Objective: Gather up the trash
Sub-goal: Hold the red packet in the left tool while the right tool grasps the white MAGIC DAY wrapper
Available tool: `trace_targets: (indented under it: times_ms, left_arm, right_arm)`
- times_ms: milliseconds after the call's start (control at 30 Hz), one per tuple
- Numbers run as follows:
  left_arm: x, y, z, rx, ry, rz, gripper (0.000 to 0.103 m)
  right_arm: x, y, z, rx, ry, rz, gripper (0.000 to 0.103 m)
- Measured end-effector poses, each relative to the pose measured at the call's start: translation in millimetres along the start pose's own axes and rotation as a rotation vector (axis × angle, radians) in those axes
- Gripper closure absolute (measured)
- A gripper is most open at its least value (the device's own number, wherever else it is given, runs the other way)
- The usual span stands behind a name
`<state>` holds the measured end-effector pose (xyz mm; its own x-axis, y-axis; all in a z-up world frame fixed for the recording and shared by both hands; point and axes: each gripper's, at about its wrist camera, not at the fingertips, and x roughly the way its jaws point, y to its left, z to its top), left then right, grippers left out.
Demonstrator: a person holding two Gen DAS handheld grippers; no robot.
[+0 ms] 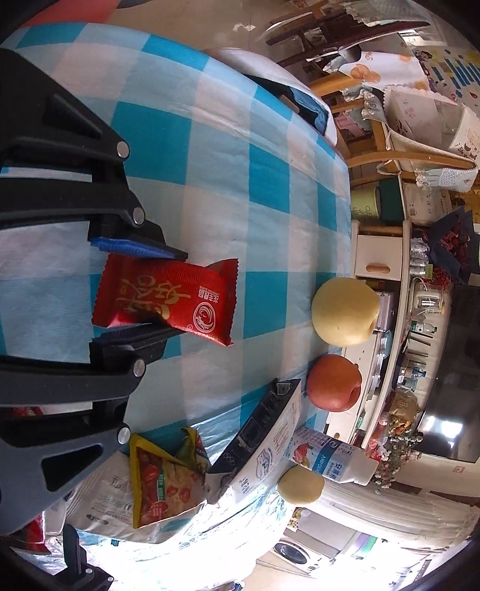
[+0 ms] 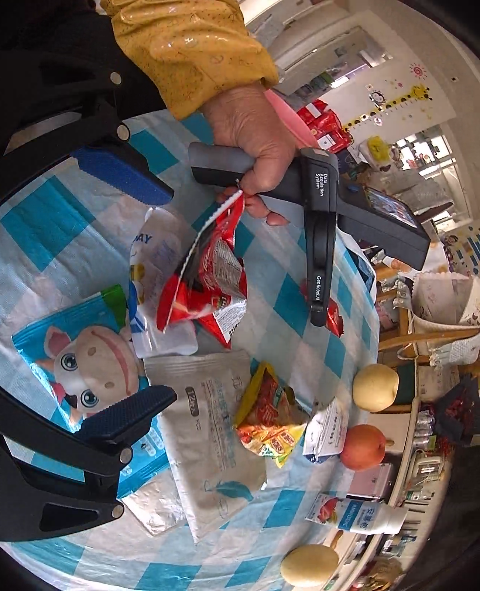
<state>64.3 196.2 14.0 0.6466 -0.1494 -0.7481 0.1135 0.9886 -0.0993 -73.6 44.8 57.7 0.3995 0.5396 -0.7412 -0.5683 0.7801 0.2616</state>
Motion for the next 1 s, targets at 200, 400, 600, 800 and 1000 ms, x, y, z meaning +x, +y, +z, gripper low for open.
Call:
trace_targets:
  times_ms: [200,400,600,800,1000]
  left_arm:
    - [-19.7,9.3,-10.5,-0.065,-0.015,-0.002,0.070]
    - [-40.6,14.0,-19.6,-0.105,-0.031,0.000,0.070]
    - [-60.5,18.6,-34.1,-0.141,-0.027,0.007,0.070]
    - [-80.0,16.9,-45.9,-0.151,-0.039,-0.006,0.070]
    - [-98.7,15.3,-56.1,-0.164,-0.056,-0.047,0.070]
  right_arm:
    - [14.7,22.0,-7.2,-0.098,0.018,-0.078,0.006]
    - [25.9,26.0,-9.0,-0.105,0.001,-0.127,0.006]
    - [37.3,31.6,-10.4,-0.138,-0.005,-0.183,0.006]
    - [41.0,25.9,-7.4,-0.088,0.005,-0.178,0.010]
    - [42.0,29.0,-8.4,-0.105,0.008,-0.203,0.010]
